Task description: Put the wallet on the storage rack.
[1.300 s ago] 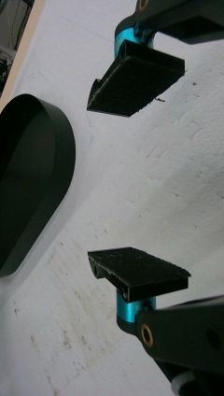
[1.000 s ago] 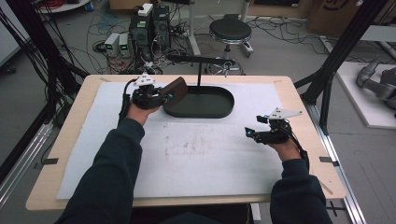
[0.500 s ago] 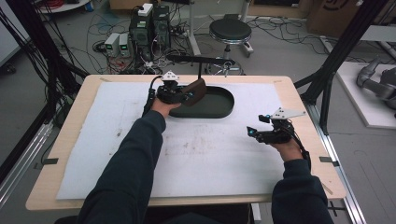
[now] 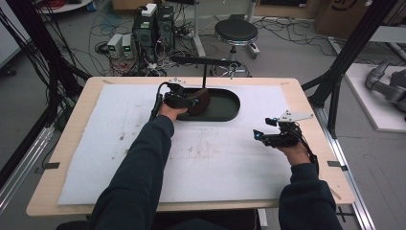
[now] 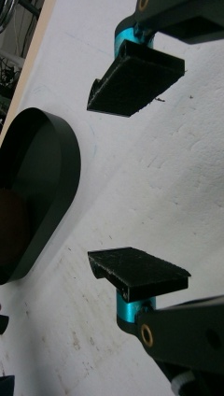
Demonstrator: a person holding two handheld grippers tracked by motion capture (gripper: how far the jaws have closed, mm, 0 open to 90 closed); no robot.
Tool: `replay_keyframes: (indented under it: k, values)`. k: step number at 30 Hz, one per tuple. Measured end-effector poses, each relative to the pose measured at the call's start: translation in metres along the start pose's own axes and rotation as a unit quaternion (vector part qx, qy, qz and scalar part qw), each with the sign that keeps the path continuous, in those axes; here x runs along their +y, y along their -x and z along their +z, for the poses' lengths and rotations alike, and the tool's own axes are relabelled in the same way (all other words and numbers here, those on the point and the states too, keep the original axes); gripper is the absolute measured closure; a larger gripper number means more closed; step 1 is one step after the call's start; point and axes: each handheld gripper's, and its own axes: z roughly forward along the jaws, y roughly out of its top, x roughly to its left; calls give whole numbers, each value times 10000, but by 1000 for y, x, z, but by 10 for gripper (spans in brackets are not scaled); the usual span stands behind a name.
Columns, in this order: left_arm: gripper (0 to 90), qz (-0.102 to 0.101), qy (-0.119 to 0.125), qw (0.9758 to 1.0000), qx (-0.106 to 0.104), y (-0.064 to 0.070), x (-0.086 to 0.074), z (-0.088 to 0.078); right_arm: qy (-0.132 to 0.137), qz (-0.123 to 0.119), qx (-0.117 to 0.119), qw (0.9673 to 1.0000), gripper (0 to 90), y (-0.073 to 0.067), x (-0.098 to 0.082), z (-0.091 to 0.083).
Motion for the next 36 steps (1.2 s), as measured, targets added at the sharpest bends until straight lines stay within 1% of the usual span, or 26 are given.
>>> replay_keyframes:
  k: [1, 2, 3, 4, 6, 7, 9, 12, 13, 14, 15, 17, 19, 20, 21, 24, 25, 26, 28, 32, 33, 35, 36]
  values:
    - [489, 48, 10, 9999, 131, 0, 2, -3, -6, -7, -11, 10000, 244, 0, 0, 0]
    - [485, 111, 19, 9997, 219, -1, 3, -7, -7, -7, -17, 10000, 244, -1, 0, 0]
    - [480, 127, 40, 9995, 298, -2, 4, -9, -3, -23, -26, 10000, 244, -1, 0, -1]
    - [475, 186, 76, 9989, 421, -3, 6, -15, 6, -27, -19, 10000, 244, -1, 0, -1]
    - [451, 213, 128, 9979, 605, -6, 6, -22, 0, -38, -34, 10000, 244, -2, 0, -1]
    - [451, 208, 149, 9976, 643, -8, 7, -27, -8, -41, -37, 10000, 244, -2, 0, -1]
    - [451, 168, 219, 9973, 685, -10, 6, -35, -3, -56, -33, 10000, 244, -3, 1, 0]
    - [444, 170, 308, 9975, 607, -9, 3, -46, -25, -59, -29, 10000, 244, -3, 1, 0]
    - [436, 172, 381, 9976, 557, -6, 1, -52, -26, -62, -32, 10000, 244, -3, 1, 0]
    - [423, 212, 387, 9975, 546, -5, 0, -55, -27, -64, -33, 10000, 244, -3, 1, 0]
    - [399, 254, 458, 9973, 524, -1, -2, -61, -25, -65, -33, 10000, 244, -3, 1, 0]
    - [342, 143, 616, 9966, 528, 5, -7, -72, -17, -78, -36, 10000, 244, -4, 1, 1]
    - [236, 133, 685, 9960, 557, 10, -13, -83, -34, -153, -146, 9998, 242, -5, 1, 2]
    - [215, 157, 748, 9956, 551, 12, -16, -88, -28, -188, -215, 9996, 231, -6, 1, 3]
    - [213, 201, 825, 9949, 543, 14, -20, -94, -17, -205, -267, 9994, 213, -6, 2, 3]
    - [200, 217, 1015, 9932, 535, 16, -29, -112, 18, -222, -357, 9991, 213, -8, 3, 3]
    - [200, 235, 1087, 9922, 561, 17, -34, -121, 25, -212, -370, 9991, 211, -8, 3, 2]
    - [200, 260, 1142, 9914, 592, 18, -38, -125, 35, -239, -392, 9989, 209, -8, 3, 2]
    - [200, 358, 1254, 9890, 691, 19, -47, -139, 21, -259, -422, 9988, 209, -10, 3, 1]
    - [200, 356, 1452, 9855, 805, 16, -60, -161, 12, -316, -435, 9986, 209, -11, 3, 0]
    - [200, 373, 1478, 9848, 833, 16, -62, -166, 23, -317, -439, 9985, 209, -10, 2, 0]
    - [200, 433, 1471, 9842, 881, 16, -66, -174, 29, -294, -453, 9985, 209, -10, 2, 1]
    - [200, 464, 1498, 9835, 903, 16, -68, -178, 28, -291, -447, 9986, 209, -10, 2, 1]
